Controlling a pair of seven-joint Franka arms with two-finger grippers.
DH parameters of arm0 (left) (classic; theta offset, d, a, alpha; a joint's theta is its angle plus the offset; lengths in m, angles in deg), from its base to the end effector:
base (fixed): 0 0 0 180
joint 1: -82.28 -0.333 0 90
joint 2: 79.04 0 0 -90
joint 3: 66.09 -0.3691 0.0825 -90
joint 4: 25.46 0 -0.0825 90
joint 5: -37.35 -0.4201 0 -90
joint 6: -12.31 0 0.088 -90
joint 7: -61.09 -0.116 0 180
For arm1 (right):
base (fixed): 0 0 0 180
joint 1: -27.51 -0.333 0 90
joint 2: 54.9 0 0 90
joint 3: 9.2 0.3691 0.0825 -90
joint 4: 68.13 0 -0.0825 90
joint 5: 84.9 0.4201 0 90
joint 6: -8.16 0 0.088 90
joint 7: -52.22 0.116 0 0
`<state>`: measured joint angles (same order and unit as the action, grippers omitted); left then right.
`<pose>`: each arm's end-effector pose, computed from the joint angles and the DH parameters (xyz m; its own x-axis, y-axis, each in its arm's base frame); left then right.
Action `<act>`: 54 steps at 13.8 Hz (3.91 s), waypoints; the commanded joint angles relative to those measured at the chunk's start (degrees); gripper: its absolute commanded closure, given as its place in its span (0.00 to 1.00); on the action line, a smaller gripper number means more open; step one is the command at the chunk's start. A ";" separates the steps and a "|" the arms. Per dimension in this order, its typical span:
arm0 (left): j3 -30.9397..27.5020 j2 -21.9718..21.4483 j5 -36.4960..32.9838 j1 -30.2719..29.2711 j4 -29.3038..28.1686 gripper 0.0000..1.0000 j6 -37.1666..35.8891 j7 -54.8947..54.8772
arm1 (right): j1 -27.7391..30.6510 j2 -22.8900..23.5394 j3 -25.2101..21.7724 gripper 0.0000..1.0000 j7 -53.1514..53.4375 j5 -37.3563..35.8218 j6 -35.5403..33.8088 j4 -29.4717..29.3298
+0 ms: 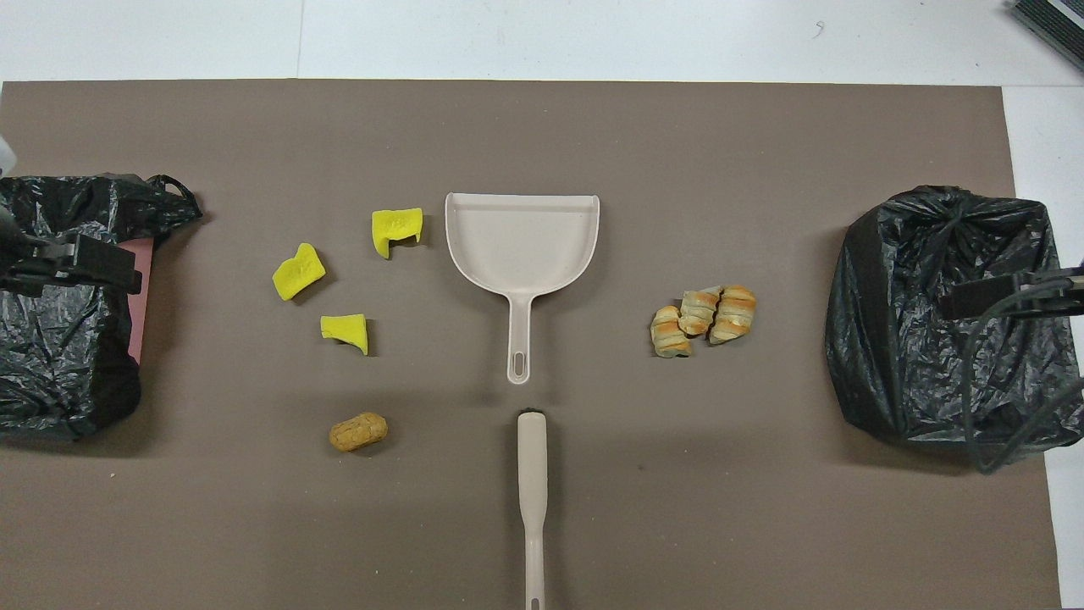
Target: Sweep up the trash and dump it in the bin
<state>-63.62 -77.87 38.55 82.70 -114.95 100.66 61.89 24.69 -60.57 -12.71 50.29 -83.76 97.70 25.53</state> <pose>0.5934 -0.0321 0.6586 0.9985 -0.0371 -0.0406 -0.0362 -0.9991 0.0213 0.5537 -0.0064 0.6920 0.9994 0.0219 0.0277 0.0226 -0.9994 -0.0250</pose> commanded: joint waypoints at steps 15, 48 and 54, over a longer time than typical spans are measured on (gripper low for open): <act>-0.36 -1.53 0.20 0.37 -1.65 0.00 -0.45 -0.45 | 0.44 -1.45 -0.19 0.00 -1.32 0.79 1.34 1.96; -0.10 -4.07 2.40 4.22 -9.64 0.00 2.96 -0.54 | 0.79 -1.45 -0.28 0.00 -1.32 0.79 1.43 1.97; -0.10 -7.24 2.58 10.47 -18.08 0.00 9.39 3.59 | 0.79 -1.45 -0.28 0.00 -1.41 0.79 1.34 1.97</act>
<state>-62.82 -82.07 40.77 91.11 -128.84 107.61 63.61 24.90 -60.57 -12.91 50.29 -83.76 97.70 25.64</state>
